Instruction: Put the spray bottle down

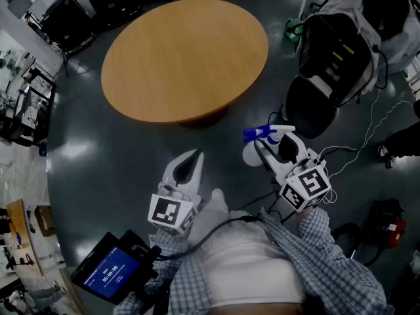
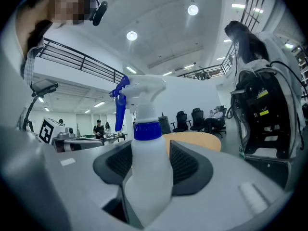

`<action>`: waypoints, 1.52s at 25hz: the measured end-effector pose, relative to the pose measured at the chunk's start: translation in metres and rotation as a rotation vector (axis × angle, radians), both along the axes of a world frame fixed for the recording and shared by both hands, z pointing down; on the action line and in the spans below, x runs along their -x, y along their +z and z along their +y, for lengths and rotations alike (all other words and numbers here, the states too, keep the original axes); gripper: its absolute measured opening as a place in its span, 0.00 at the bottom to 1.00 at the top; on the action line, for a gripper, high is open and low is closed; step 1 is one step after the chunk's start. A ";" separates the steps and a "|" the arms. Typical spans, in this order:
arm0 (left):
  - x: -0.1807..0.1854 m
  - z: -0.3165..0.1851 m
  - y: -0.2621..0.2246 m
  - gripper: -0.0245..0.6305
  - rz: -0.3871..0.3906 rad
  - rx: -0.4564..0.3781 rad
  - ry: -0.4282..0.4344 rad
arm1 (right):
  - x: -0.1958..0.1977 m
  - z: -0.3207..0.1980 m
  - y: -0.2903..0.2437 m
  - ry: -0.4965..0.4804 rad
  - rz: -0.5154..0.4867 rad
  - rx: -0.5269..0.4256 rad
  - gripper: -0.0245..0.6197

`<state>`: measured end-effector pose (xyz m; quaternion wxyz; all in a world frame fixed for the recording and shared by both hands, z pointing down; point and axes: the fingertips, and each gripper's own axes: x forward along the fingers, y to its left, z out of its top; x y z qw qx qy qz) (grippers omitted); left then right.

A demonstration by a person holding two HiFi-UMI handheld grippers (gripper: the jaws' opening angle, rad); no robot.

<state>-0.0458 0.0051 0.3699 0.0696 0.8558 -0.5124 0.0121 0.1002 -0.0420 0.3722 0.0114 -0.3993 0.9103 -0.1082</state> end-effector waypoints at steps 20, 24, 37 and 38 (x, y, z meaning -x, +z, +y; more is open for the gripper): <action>-0.004 0.001 0.007 0.04 -0.022 0.015 0.005 | -0.003 -0.003 0.008 -0.007 0.011 0.021 0.39; -0.003 -0.004 0.008 0.04 -0.019 0.017 0.008 | -0.005 -0.007 0.010 0.002 0.015 0.027 0.39; 0.025 -0.061 0.012 0.04 -0.016 -0.002 0.069 | 0.023 -0.055 0.009 0.039 0.047 0.011 0.39; 0.029 -0.065 0.009 0.04 -0.017 -0.002 0.065 | 0.024 -0.057 0.008 0.043 0.047 0.009 0.39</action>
